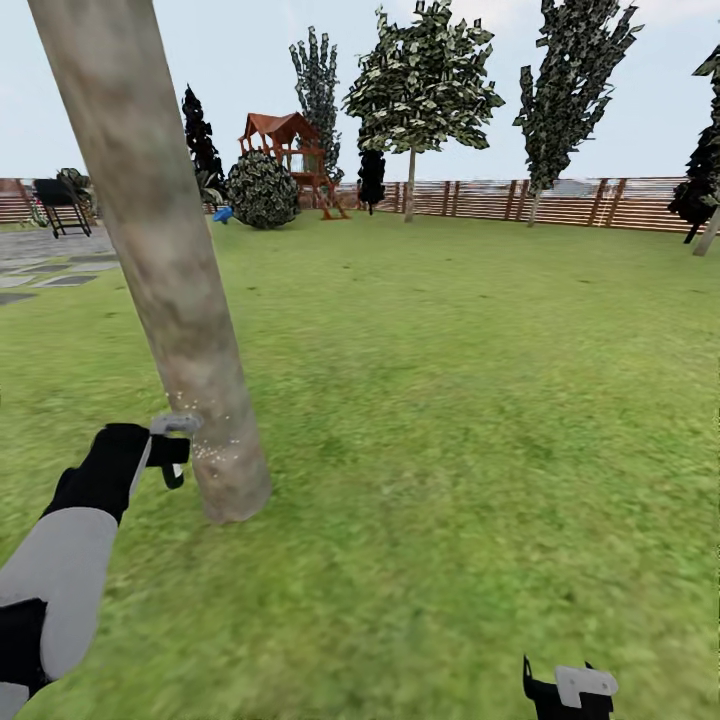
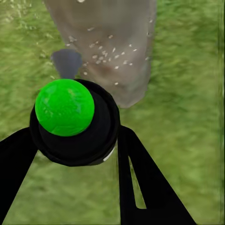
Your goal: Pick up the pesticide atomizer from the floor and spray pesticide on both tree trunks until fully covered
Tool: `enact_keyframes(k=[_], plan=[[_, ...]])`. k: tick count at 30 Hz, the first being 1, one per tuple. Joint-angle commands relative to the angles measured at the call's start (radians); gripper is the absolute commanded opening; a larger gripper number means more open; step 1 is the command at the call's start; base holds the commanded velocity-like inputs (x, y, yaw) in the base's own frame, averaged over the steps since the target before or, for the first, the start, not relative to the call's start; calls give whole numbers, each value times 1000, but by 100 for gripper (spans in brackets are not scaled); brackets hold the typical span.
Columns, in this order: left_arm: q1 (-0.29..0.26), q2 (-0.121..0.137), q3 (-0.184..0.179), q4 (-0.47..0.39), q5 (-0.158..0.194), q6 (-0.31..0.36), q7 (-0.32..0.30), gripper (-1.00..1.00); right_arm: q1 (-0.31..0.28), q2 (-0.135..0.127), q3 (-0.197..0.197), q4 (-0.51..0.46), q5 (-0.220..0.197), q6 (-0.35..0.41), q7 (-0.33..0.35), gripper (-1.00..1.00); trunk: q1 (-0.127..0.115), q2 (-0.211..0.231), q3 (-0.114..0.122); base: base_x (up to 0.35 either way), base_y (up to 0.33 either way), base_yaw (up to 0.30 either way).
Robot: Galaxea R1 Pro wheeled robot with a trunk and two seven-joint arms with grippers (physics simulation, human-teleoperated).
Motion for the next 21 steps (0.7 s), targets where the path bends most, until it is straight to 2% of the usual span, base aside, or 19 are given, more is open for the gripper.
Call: enact_keyframes(k=[1,3,5,8,12,17,21], plan=[[-14,-10,3,-2,-15,3,-9,-100,-1,0,-5,2,11,-3,-7,100,0,0,-1,-65,0,0],[-57,-30,2,-2,-17,50,-9,-100,-1,0,-5,2,11,-3,-6,100,0,0,-1,-20,0,0],[-86,-33,1,-3,-17,91,-8,-100,-1,0,-5,2,11,-3,-6,100,0,0,-1,-5,0,0],[-101,-3,5,-7,-22,105,-7,-100,-1,0,-5,1,11,-3,-6,100,0,0,-1,-1,0,0],[-84,33,4,-16,-25,97,-5,-100,-1,0,-5,0,11,-4,-6,100,0,0,-1,0,0,0],[-21,36,6,-16,-24,94,-5,-100,-1,0,-5,0,11,-4,-6,100,0,0,-1,0,-21,11],[13,36,7,-7,-23,93,-4,-100,-1,0,-5,0,11,-5,-7,100,0,0,-1,0,-12,236]])
